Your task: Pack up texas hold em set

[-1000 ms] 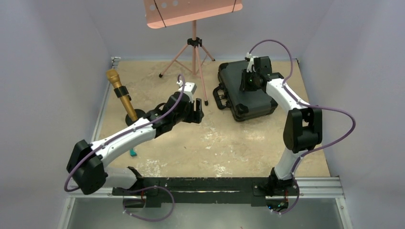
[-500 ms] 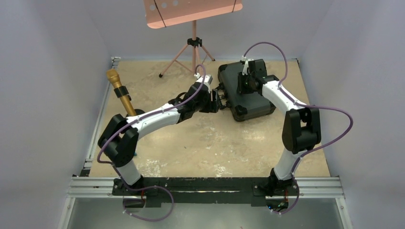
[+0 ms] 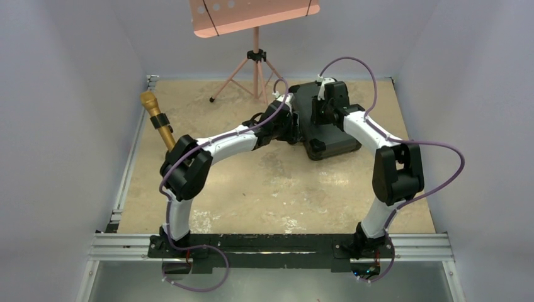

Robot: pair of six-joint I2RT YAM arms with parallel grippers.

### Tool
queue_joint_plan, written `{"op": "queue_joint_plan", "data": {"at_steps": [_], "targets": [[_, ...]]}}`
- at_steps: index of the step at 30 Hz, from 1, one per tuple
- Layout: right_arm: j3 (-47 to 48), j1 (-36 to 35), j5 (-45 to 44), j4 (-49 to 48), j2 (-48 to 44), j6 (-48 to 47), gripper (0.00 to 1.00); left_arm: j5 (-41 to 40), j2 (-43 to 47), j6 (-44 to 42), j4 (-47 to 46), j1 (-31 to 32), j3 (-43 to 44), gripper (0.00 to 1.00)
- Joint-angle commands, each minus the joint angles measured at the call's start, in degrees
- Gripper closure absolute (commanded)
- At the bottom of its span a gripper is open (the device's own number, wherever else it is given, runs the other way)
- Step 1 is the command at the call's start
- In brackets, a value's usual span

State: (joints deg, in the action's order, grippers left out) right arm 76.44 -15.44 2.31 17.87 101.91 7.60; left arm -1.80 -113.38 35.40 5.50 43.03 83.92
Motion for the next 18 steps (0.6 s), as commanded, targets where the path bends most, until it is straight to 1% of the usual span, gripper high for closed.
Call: {"op": "queue_joint_plan", "data": {"at_steps": [1,6,11,18], "targets": [[-5.32,-1.2,1.41,8.12,4.91,1.64,0.71,0.09,-2.23,1.64,0.56,-1.03,4.46,0.42],[-5.86,-1.48,2.26,7.54,4.88,1.64,0.71,-0.41,-5.27,3.54,1.11,-1.7,5.99,0.45],[-6.18,-1.61,2.6,7.27,4.73,1.63,0.71,-3.4,-8.02,3.78,5.57,-1.8,9.65,0.48],[-6.4,-1.83,2.96,7.09,4.45,1.46,0.71,-5.81,-10.82,3.8,8.51,-2.31,12.7,0.51]]}}
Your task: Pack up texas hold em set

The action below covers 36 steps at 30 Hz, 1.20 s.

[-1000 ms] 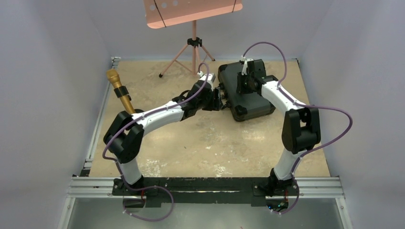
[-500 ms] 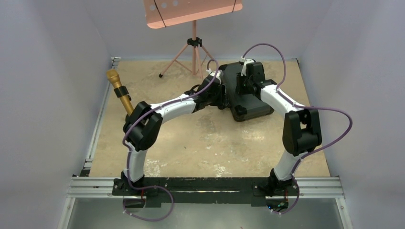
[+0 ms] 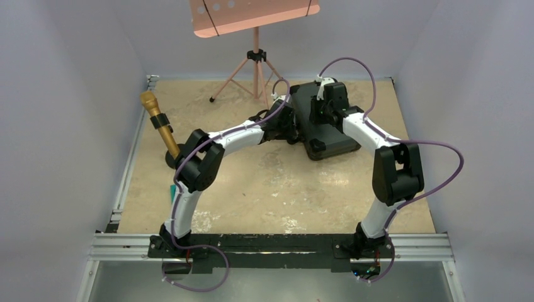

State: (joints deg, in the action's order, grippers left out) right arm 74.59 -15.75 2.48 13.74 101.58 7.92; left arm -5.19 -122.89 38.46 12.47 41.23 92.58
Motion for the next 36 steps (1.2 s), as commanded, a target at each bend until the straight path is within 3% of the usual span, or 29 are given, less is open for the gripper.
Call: {"op": "queue_joint_plan", "data": {"at_steps": [1,23,36], "targets": [[-4.54,-1.56,2.79,11.22,4.77,1.11,0.72,-2.53,-1.62,0.82,1.62,-0.54,4.37,0.51],[-4.41,-2.18,3.05,11.47,5.11,0.74,0.72,-1.1,-7.32,0.04,1.05,-2.29,9.17,0.52],[-3.72,-2.85,2.82,12.25,6.34,0.42,0.72,0.26,-6.84,-2.06,-5.62,-2.38,6.98,0.55]]}}
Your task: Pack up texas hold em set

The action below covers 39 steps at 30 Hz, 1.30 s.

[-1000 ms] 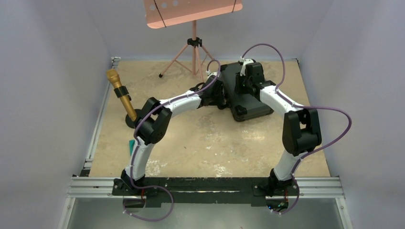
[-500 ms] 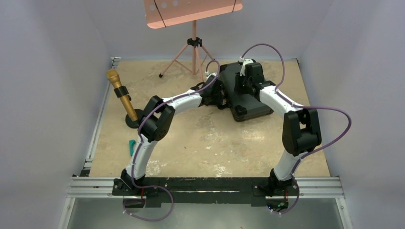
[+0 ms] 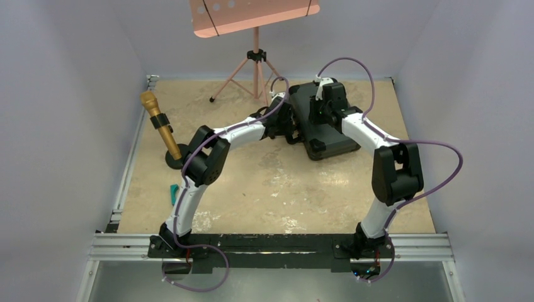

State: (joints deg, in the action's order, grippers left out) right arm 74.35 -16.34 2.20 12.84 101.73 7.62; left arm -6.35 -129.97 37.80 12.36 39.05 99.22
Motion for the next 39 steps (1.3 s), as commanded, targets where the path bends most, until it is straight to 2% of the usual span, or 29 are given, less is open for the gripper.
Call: {"op": "queue_joint_plan", "data": {"at_steps": [1,21,30,39], "targets": [[-3.43,-2.29,3.04,13.17,6.27,0.71,0.72,1.62,0.25,-1.67,-5.91,-0.2,0.24,0.55],[-2.52,-3.0,2.79,14.12,7.99,0.22,0.72,10.3,1.51,-3.56,-18.25,-0.2,-2.73,0.61],[-2.3,-3.08,2.55,14.31,8.12,0.27,0.72,12.0,4.43,-2.84,-26.39,-0.11,-8.32,0.61],[-2.13,-3.25,2.64,14.58,8.44,0.12,0.72,12.44,5.91,-2.91,-30.54,-0.11,-10.83,0.61]]}}
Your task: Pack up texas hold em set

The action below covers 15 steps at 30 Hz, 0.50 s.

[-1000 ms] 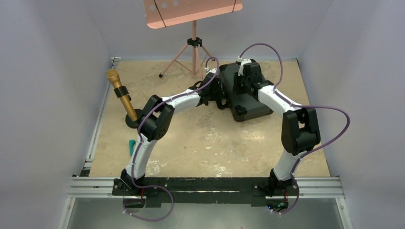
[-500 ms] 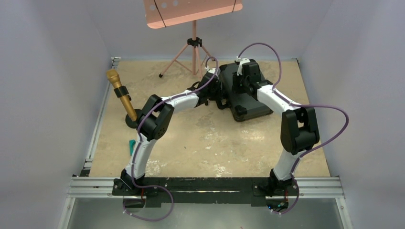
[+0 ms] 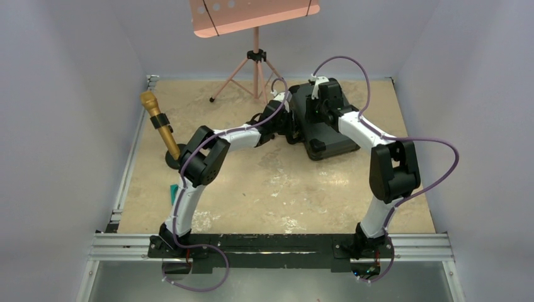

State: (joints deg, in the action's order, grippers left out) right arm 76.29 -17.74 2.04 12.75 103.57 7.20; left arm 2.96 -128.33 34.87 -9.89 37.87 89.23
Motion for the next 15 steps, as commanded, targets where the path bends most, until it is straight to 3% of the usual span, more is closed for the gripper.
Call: {"op": "queue_joint_plan", "data": {"at_steps": [1,15], "targets": [[-4.08,-1.82,2.83,14.71,6.64,0.47,0.72,3.08,4.56,0.02,-8.75,1.07,-1.27,0.61],[-3.85,-2.1,2.88,15.09,7.08,0.28,0.72,5.2,4.81,-2.41,-11.02,1.07,-0.75,0.6]]}}
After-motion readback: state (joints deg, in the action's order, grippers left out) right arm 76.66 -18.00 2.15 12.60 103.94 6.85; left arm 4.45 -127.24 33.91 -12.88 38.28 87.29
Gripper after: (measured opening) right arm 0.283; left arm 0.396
